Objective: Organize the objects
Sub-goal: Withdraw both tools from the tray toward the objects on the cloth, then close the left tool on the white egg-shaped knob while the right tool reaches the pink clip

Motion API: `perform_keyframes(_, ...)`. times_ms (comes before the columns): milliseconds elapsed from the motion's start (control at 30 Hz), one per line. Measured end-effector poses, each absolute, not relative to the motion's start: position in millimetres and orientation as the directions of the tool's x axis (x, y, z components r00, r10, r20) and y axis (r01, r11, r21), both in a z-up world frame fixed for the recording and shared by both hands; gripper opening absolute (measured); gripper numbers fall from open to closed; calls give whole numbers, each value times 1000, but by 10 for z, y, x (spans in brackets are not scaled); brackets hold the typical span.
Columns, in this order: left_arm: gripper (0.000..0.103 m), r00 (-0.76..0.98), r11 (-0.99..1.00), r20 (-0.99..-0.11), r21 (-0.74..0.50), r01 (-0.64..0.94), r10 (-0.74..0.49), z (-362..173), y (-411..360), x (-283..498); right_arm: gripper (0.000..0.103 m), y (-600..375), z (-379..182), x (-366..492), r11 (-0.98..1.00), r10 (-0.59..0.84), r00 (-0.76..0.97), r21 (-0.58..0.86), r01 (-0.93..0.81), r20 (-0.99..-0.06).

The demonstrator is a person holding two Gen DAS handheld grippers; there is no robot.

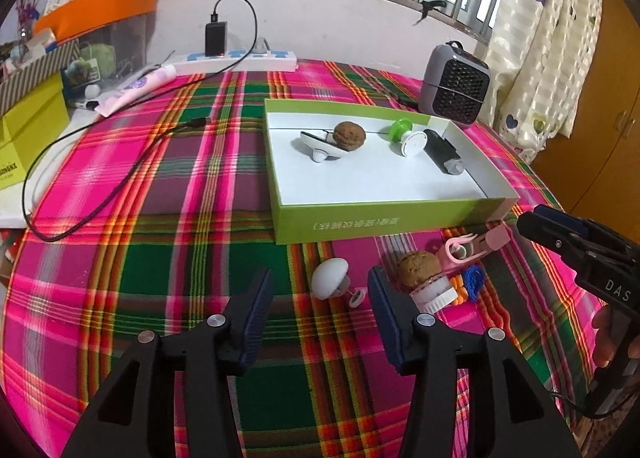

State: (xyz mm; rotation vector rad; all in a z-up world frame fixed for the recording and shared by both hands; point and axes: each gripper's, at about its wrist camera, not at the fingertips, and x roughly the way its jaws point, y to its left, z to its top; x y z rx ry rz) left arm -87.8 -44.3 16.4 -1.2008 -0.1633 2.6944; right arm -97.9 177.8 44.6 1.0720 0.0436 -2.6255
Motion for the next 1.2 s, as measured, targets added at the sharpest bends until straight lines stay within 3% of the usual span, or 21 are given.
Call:
perform_keyframes(467, 47, -649, -976, -730, -193, -105, 214, 100, -428, -988, 48, 1929, 316, -995, -964, -242, -658, 100, 245, -713)
perform_keyframes(667, 29, -645, -975, -734, -205, -85, 211, 80, -475, -1009, 48, 1937, 288, -1029, -961, -258, -646, 124, 247, -718)
perform_keyframes(1200, 27, -637, -968, -734, -236, -82, 233, 65, -517, -1025, 48, 1903, 204, -1104, -948, -302, -595, 168, 271, -745)
